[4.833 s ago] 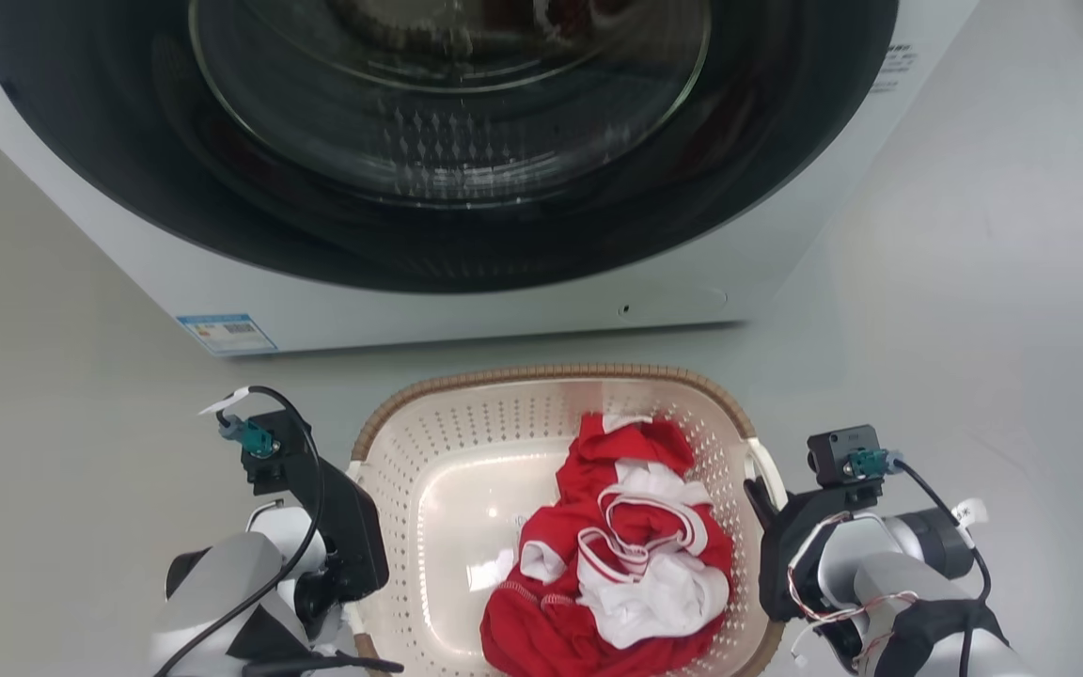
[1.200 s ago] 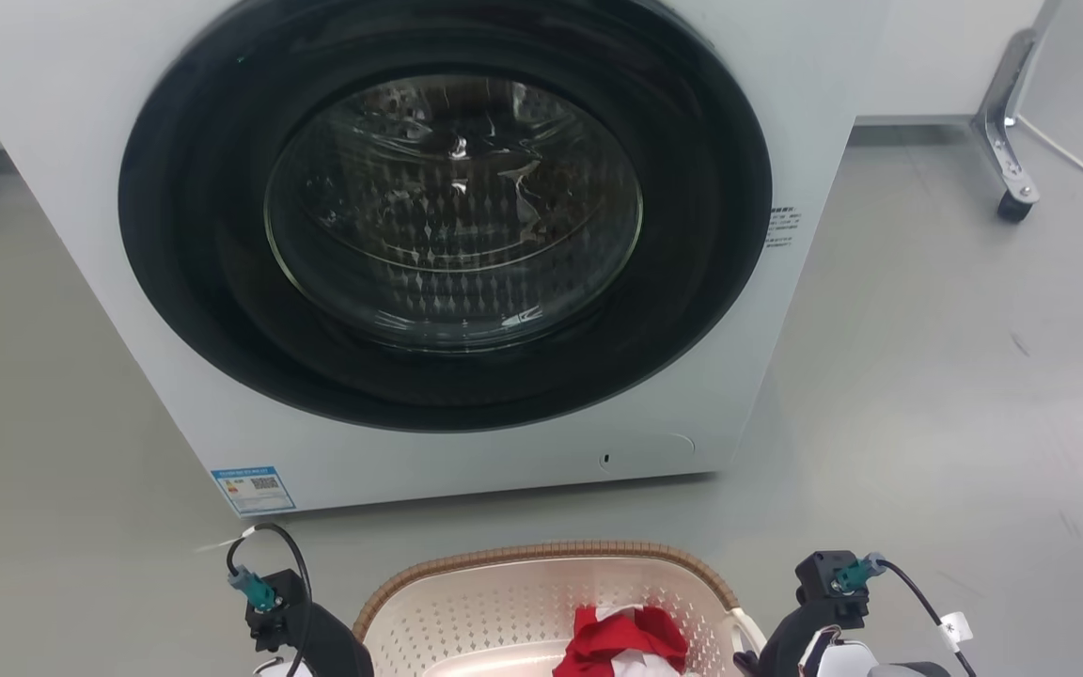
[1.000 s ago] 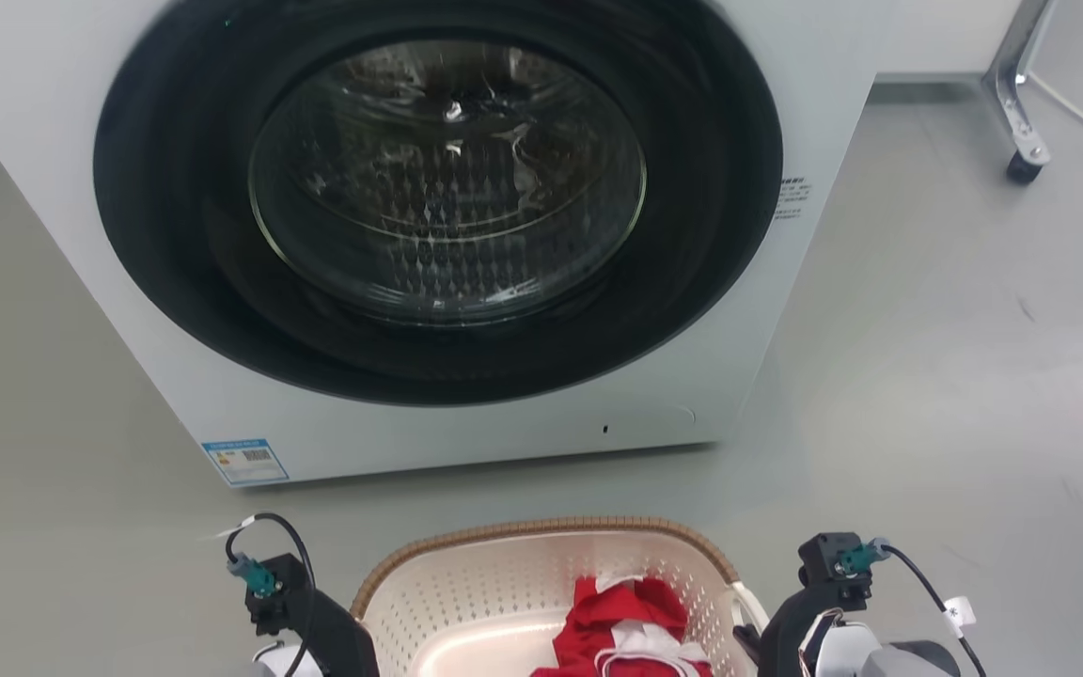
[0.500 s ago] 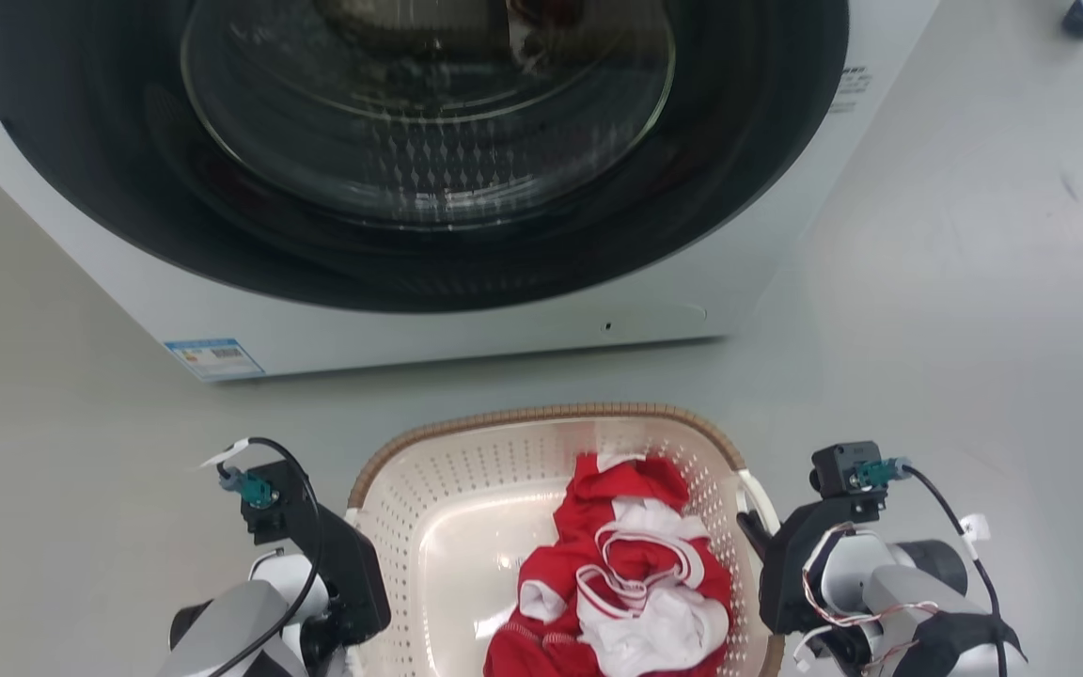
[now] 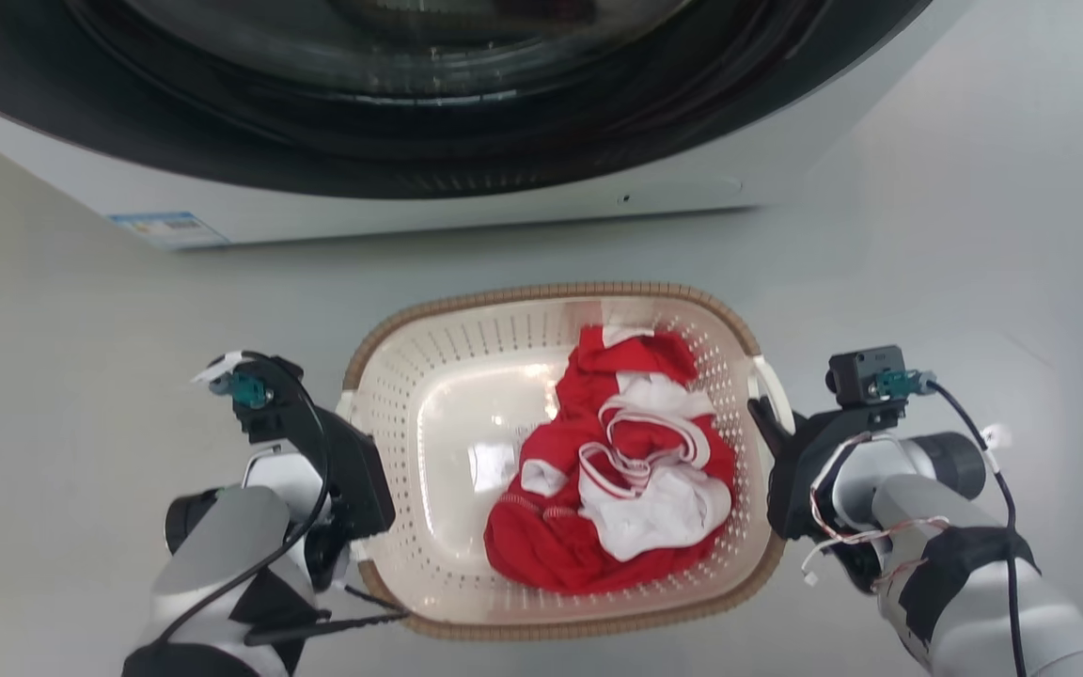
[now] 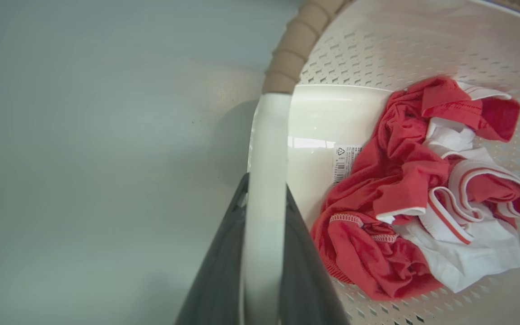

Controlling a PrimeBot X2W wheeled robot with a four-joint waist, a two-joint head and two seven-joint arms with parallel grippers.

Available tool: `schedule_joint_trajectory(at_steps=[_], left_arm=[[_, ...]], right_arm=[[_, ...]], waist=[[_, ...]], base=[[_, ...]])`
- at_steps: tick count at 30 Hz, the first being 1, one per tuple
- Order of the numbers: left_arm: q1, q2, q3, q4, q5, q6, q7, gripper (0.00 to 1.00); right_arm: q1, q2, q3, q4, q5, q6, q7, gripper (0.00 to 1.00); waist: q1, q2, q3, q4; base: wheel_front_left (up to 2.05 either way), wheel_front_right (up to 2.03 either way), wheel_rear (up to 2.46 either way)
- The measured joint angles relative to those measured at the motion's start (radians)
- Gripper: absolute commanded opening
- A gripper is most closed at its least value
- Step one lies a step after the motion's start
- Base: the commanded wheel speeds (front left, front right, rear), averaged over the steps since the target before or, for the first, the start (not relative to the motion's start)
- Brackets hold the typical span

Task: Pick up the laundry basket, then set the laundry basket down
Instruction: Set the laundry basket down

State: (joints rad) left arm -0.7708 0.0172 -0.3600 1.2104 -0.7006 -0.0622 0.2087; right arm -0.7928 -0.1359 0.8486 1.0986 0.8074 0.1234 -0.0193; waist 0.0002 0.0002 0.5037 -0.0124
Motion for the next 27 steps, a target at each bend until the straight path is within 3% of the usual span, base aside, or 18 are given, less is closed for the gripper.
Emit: schedule_joint_trajectory(at_steps=[14,27], left_arm=[[-0.133,0.002,-0.006,-0.02,0.025,0.018,-0.088,0.0],[-0.195,0.002,-0.008,-0.005,0.033,0.018,-0.142,0.0]], right_arm=[[-0.135,-0.01,0.008,0.019,-0.043,0.0,-0.092,0.0],[-0.205,-0.005,0.013,0.051,-0.068,-0.009,-0.16,0.0]], waist=[[0.0,0.0001,0.21,0.016],[-0.0001,0.0,0.301,0.026]], base=[[0.0,0.0,0.0],[0.0,0.0,0.0]])
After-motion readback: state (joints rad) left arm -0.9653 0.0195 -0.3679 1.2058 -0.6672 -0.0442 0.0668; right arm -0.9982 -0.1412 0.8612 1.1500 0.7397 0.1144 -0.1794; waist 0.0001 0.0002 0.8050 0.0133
